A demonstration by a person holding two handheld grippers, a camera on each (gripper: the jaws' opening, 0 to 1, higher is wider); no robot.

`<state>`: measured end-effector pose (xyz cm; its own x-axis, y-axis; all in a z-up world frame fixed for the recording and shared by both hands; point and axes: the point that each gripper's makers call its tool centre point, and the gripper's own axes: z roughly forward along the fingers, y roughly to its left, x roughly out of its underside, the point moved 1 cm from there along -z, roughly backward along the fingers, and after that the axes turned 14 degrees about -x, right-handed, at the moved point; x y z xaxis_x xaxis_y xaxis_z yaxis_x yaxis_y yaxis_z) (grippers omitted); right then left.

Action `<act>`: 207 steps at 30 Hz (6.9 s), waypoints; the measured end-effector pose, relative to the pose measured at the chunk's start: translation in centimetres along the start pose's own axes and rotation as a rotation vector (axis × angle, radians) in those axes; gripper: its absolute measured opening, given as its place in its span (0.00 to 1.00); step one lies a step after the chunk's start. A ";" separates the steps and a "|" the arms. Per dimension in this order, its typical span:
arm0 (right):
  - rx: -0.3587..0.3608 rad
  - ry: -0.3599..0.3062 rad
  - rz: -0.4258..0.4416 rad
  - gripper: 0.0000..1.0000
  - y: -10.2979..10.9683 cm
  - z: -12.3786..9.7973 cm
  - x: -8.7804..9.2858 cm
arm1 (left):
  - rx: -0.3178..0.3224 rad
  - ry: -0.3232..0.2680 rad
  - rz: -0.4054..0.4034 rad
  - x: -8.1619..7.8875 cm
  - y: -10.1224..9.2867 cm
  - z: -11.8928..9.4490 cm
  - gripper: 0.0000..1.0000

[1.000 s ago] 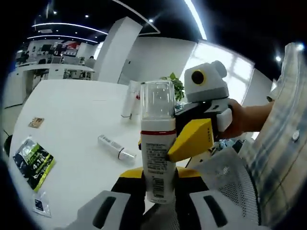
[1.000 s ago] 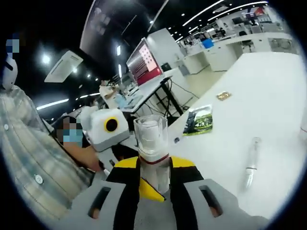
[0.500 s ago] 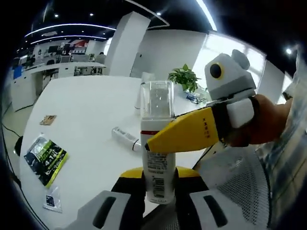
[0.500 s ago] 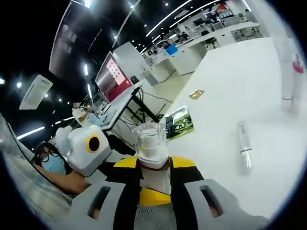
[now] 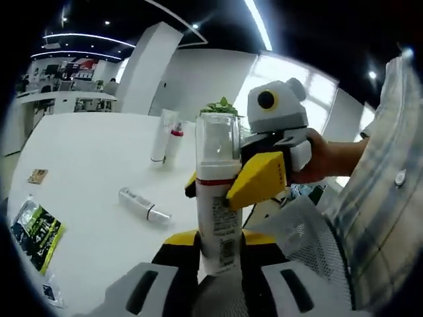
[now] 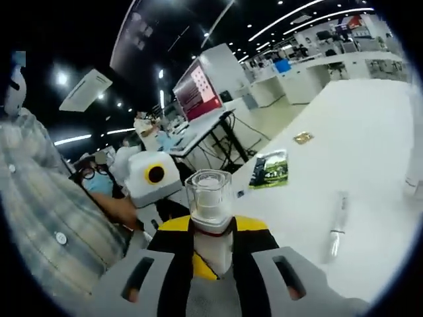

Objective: Arrange the skincare products in the storage area until every visible bottle or jar stands upright without overlapping.

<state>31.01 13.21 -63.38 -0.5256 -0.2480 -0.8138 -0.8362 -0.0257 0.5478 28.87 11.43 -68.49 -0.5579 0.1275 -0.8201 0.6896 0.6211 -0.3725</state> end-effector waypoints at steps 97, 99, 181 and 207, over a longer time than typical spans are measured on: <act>0.404 0.043 -0.027 0.22 -4.6 5.8 -0.8 | -0.452 0.065 0.027 0.8 7.1 -1.0 0.25; 0.399 0.082 -0.047 0.21 -4.5 5.5 -0.4 | -0.448 0.069 0.016 1.0 7.2 -1.0 0.25; 0.526 -0.234 -0.140 0.22 -3.8 -9.5 2.2 | -0.403 0.159 0.546 3.6 5.8 -0.1 0.38; 0.723 -0.317 -0.088 0.22 -15.3 -18.3 -0.9 | -0.323 0.260 0.462 5.5 4.7 0.5 0.31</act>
<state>47.14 -3.86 -67.44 -0.3817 0.0163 -0.9241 -0.7140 0.6297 0.3060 29.25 14.69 -74.98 -0.3572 0.5978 -0.7176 0.7346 0.6544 0.1795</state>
